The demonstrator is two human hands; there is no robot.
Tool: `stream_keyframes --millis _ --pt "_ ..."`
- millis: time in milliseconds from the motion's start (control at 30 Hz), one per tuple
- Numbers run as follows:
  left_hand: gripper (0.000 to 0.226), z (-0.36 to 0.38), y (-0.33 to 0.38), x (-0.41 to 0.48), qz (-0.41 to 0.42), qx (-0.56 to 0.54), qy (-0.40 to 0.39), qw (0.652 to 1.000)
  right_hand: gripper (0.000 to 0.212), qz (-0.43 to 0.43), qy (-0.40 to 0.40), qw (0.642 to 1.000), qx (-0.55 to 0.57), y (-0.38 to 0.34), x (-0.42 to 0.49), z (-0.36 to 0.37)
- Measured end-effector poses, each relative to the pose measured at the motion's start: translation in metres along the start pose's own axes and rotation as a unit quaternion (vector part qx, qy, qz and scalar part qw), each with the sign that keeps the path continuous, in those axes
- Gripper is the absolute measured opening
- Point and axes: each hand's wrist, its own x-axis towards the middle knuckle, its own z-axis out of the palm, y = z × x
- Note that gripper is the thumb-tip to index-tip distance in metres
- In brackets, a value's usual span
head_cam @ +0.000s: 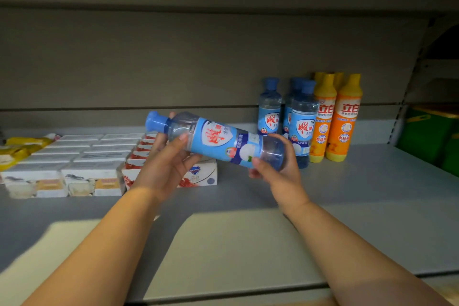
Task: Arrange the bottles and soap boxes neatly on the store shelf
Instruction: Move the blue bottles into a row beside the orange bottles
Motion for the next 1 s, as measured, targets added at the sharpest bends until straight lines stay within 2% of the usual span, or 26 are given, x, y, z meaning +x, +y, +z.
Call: stream_keyframes --millis 33,100,167,233,300,367,433,500,533,600,633,700,733,800,867,900,1000 --pt "0.052 0.000 0.001 0.000 0.009 0.009 -0.019 1.000 0.037 0.067 0.015 0.997 0.023 -0.004 0.001 0.001" --pt "0.072 -0.001 0.003 -0.002 0.021 0.039 -0.069 0.997 0.032 0.205 0.027 0.978 0.026 -0.007 0.002 0.000" --pt "0.074 0.000 0.004 -0.005 0.017 0.091 -0.110 0.990 0.031 0.316 0.053 0.946 0.045 -0.008 0.003 0.000" --pt "0.069 0.002 0.004 -0.006 0.015 0.131 -0.104 0.986 0.031 0.349 0.071 0.933 0.048 -0.010 0.003 0.002" --pt "0.061 0.005 0.001 -0.006 0.018 0.107 -0.072 0.992 0.021 0.286 0.072 0.954 0.051 -0.011 0.004 0.004" --pt "0.059 0.007 -0.002 -0.005 -0.009 0.016 -0.026 0.999 0.006 0.164 0.047 0.984 0.049 -0.012 0.005 0.007" --pt "0.050 0.008 -0.002 -0.003 -0.054 -0.046 0.034 0.997 0.035 0.022 -0.010 1.000 -0.003 -0.013 0.002 0.004" --pt "0.051 0.006 -0.003 -0.002 -0.100 -0.034 0.077 0.991 0.070 -0.105 -0.041 0.989 -0.101 -0.012 -0.003 -0.002" --pt "0.056 0.007 -0.002 -0.002 -0.122 -0.016 0.086 0.989 0.080 -0.169 -0.052 0.973 -0.150 -0.011 -0.005 -0.003" --pt "0.065 0.008 -0.002 -0.003 -0.150 0.005 0.083 0.985 0.078 -0.256 -0.054 0.942 -0.210 -0.009 -0.007 -0.004" --pt "0.066 0.008 -0.002 -0.003 -0.145 0.019 0.075 0.986 0.073 -0.264 -0.045 0.939 -0.214 -0.009 -0.007 -0.003" --pt "0.061 0.008 -0.004 -0.003 -0.102 0.058 0.057 0.991 0.057 -0.197 -0.012 0.968 -0.153 -0.011 -0.006 0.000" --pt "0.059 0.008 -0.006 -0.003 -0.077 0.076 0.049 0.993 0.045 -0.131 0.008 0.986 -0.103 -0.014 -0.005 0.001" --pt "0.073 0.006 -0.014 -0.003 -0.028 0.111 0.024 0.993 0.028 0.035 0.061 0.997 -0.022 -0.015 0.000 0.000" --pt "0.086 0.004 -0.021 -0.003 0.019 0.137 0.005 0.990 0.021 0.194 0.098 0.975 0.037 -0.013 0.006 -0.002" --pt "0.082 0.004 -0.022 -0.003 0.036 0.145 0.012 0.989 0.022 0.247 0.107 0.962 0.049 -0.013 0.007 -0.001" --pt "0.062 0.003 -0.022 -0.002 0.073 0.147 0.054 0.985 0.027 0.296 0.105 0.947 0.065 -0.012 0.009 0.000"
